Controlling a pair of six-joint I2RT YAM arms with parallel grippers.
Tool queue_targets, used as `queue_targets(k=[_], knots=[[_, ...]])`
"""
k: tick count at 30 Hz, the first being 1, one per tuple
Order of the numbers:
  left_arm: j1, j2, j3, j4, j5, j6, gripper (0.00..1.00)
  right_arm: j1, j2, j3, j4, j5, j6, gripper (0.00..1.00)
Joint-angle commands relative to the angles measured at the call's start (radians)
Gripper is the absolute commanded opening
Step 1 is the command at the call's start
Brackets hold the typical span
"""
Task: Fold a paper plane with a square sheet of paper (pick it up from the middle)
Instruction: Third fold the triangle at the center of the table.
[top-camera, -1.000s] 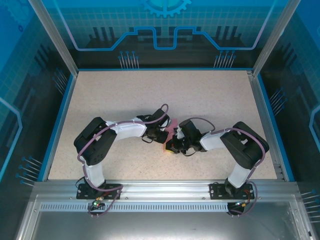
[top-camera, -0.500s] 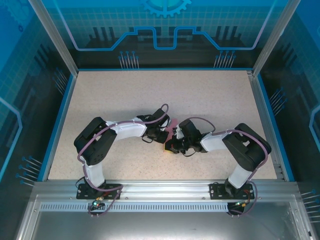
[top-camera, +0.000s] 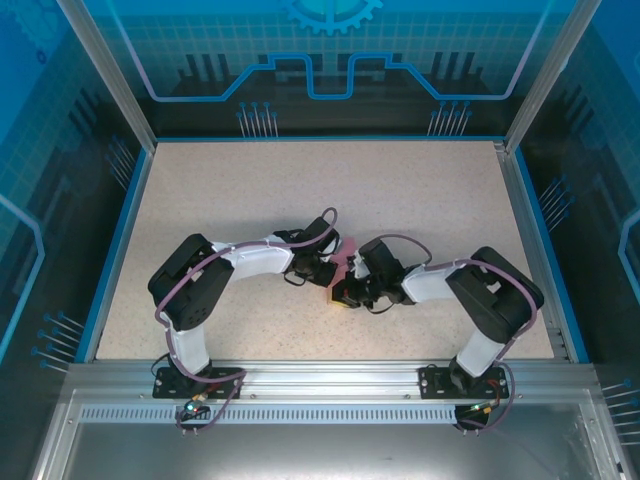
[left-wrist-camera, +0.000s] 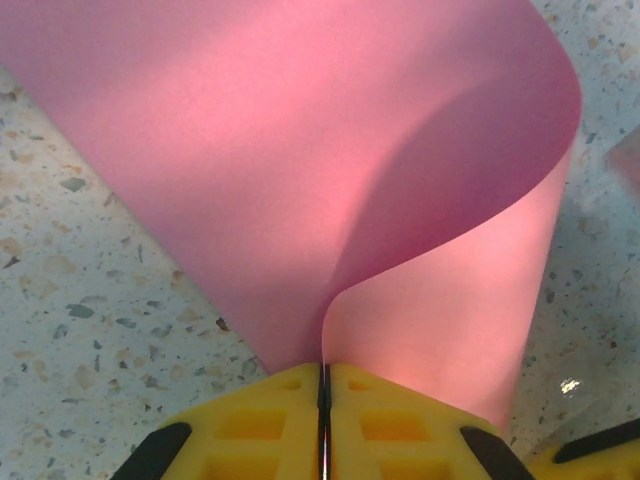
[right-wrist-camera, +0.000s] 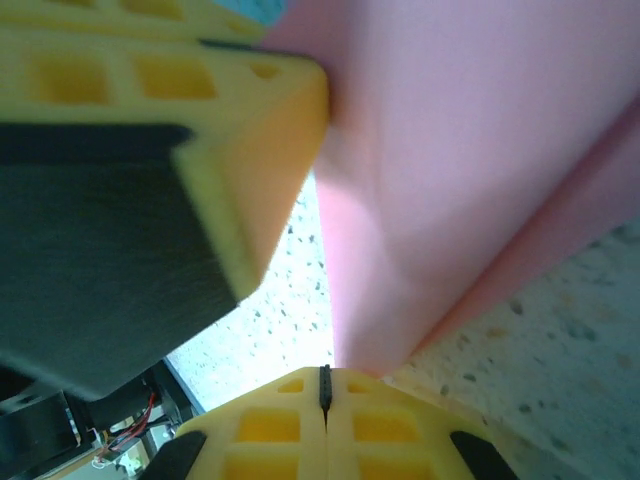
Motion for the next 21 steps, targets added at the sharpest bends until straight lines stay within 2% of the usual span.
queue_targets(k=[1,10,21], knots=[[0.007,0.028,0.012,-0.027,0.010,0.029,0.10,-0.046,-0.044,0.002,-0.046,0.006,-0.048,0.00],[0.007,0.032,0.014,-0.031,0.013,0.030,0.10,-0.081,0.055,0.046,0.026,-0.039,-0.051,0.00],[0.007,0.033,0.013,-0.038,0.005,0.035,0.10,-0.110,0.061,0.027,-0.046,-0.019,-0.070,0.00]])
